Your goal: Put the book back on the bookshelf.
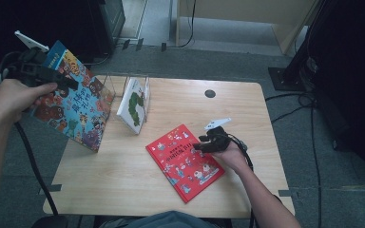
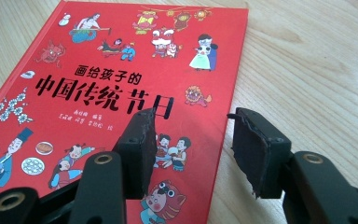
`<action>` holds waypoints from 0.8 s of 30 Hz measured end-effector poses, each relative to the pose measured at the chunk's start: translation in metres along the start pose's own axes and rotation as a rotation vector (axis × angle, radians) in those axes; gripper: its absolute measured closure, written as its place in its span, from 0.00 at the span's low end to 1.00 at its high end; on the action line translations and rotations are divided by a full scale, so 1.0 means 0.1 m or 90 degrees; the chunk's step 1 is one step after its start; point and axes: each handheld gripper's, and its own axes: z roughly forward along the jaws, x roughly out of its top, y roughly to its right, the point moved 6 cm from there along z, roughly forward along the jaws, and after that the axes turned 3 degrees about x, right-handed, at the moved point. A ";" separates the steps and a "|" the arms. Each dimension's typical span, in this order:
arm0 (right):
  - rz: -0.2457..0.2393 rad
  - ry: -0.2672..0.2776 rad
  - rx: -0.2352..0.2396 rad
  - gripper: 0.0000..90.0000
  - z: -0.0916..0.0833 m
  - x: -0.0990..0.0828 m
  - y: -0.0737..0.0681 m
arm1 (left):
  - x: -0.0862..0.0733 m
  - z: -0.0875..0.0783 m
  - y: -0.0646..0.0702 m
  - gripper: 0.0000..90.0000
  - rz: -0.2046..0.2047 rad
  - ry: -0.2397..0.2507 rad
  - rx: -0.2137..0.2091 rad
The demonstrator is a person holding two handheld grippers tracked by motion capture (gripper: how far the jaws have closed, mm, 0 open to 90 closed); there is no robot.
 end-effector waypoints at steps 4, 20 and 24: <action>0.002 0.005 -0.002 0.55 -0.02 0.00 0.00 | -0.08 0.15 0.06 0.55 0.006 -0.001 -0.008; 0.004 0.018 -0.021 0.58 -0.16 -0.10 0.01 | -0.45 0.72 0.35 0.53 0.052 -0.016 -0.038; 0.006 0.022 -0.024 0.58 -0.20 -0.14 0.01 | -0.51 0.85 0.42 0.52 0.062 -0.021 -0.048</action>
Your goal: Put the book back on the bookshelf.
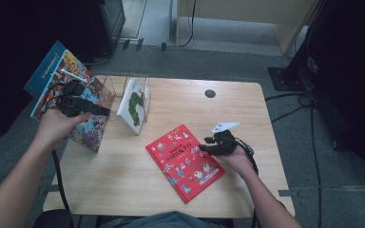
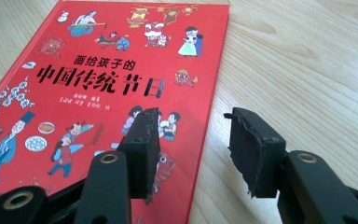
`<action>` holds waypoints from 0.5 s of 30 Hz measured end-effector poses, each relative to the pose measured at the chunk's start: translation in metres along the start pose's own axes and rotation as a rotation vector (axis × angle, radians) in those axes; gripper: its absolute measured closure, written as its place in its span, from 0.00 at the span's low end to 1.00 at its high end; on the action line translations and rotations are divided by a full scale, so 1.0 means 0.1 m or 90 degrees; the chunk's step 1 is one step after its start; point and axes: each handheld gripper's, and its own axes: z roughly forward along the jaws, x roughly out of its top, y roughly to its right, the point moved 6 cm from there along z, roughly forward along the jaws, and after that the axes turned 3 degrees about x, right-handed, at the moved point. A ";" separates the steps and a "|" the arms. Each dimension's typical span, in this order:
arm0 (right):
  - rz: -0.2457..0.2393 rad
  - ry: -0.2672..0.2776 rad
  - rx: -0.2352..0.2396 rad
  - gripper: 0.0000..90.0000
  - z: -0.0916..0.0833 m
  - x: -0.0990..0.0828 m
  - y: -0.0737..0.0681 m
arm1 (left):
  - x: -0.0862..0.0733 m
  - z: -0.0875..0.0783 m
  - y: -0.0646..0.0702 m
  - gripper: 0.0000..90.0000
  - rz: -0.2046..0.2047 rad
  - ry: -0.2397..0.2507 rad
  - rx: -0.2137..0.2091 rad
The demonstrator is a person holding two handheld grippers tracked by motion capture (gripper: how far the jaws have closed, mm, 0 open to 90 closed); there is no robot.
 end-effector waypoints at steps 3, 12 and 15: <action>0.002 -0.001 -0.003 0.59 -0.03 -0.04 0.00 | -0.02 0.08 0.06 0.52 0.002 0.009 -0.007; 0.007 0.001 -0.007 0.60 -0.13 -0.16 -0.01 | -0.13 0.38 0.22 0.52 0.025 0.004 -0.022; 0.006 0.001 -0.007 0.63 -0.16 -0.20 -0.02 | -0.17 0.50 0.28 0.51 0.034 0.011 -0.017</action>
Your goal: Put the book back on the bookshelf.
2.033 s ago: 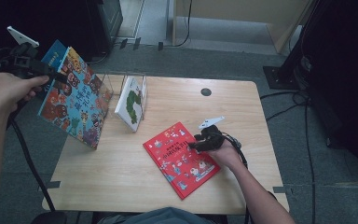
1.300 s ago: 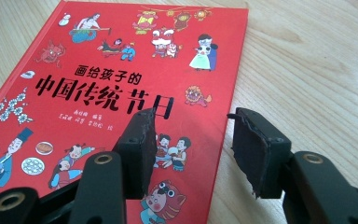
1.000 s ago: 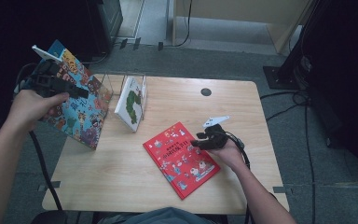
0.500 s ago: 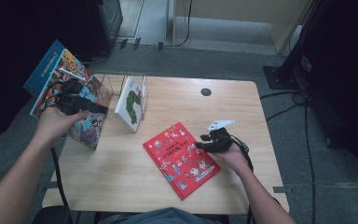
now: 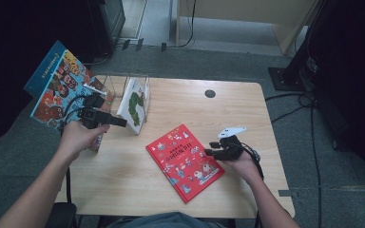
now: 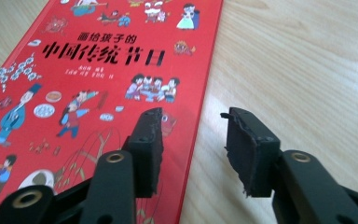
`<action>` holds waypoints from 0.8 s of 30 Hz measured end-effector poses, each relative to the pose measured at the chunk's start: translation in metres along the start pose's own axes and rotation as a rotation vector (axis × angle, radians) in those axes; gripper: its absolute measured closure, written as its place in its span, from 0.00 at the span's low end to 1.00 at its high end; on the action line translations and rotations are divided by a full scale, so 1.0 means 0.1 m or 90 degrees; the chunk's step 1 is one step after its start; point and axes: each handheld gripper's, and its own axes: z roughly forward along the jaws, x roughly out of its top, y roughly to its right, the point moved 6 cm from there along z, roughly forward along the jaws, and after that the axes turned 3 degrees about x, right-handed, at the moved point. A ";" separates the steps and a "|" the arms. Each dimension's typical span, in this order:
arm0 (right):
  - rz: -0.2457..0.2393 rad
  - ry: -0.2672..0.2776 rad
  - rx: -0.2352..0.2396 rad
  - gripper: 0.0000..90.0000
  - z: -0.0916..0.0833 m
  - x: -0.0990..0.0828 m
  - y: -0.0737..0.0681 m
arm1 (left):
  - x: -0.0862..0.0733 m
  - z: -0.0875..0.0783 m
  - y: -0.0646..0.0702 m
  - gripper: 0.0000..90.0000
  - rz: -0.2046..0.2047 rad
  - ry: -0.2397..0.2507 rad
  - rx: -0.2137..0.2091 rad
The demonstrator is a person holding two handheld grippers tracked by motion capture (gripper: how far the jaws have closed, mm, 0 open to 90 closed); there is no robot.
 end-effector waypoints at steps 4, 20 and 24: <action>0.004 -0.002 -0.002 0.65 -0.04 -0.07 0.00 | -0.04 0.13 0.07 0.51 0.017 -0.007 -0.003; 0.001 -0.020 -0.004 0.99 -0.26 -0.35 -0.05 | -0.15 0.58 0.34 0.66 0.075 -0.044 -0.020; -0.005 -0.031 0.018 1.00 -0.30 -0.43 -0.08 | -0.14 0.67 0.40 0.70 0.075 -0.047 -0.029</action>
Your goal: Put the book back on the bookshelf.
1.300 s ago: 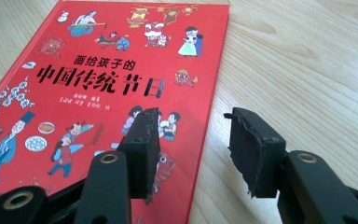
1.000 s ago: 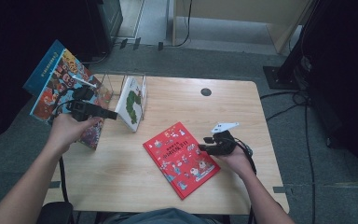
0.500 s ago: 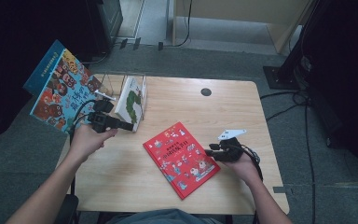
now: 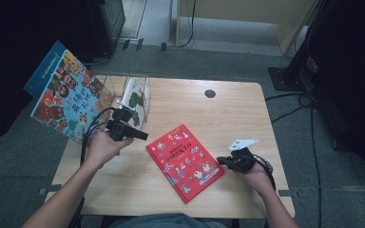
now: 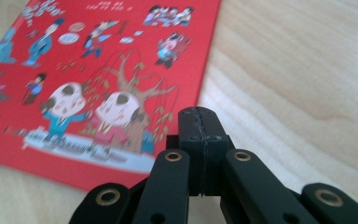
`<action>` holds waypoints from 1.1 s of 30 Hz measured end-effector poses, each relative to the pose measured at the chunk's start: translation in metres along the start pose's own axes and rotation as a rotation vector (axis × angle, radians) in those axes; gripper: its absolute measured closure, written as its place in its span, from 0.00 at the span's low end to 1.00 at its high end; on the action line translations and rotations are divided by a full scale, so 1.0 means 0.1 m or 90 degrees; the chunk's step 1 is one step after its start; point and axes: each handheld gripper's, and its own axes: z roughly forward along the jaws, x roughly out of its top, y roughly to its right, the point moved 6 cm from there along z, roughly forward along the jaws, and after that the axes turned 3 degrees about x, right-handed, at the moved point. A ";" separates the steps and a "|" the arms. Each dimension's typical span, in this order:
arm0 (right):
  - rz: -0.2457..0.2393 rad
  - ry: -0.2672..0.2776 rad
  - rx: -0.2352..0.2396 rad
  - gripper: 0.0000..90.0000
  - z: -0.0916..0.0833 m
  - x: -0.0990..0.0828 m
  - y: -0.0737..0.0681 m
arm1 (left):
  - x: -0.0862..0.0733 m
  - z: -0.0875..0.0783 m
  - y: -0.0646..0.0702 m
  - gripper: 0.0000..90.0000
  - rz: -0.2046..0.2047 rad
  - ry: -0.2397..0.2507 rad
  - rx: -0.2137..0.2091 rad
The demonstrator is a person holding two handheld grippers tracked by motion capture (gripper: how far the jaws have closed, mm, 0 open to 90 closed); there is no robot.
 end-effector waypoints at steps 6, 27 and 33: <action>-0.014 0.004 0.011 1.00 -0.02 -0.02 -0.02 | -0.01 0.05 0.03 0.78 -0.013 0.011 -0.009; -0.023 -0.023 0.007 1.00 0.15 0.12 0.08 | -0.43 0.43 0.06 0.99 -0.024 0.017 0.004; -0.023 -0.021 0.002 1.00 0.19 0.13 0.10 | -0.52 0.54 0.08 0.99 -0.028 0.020 0.000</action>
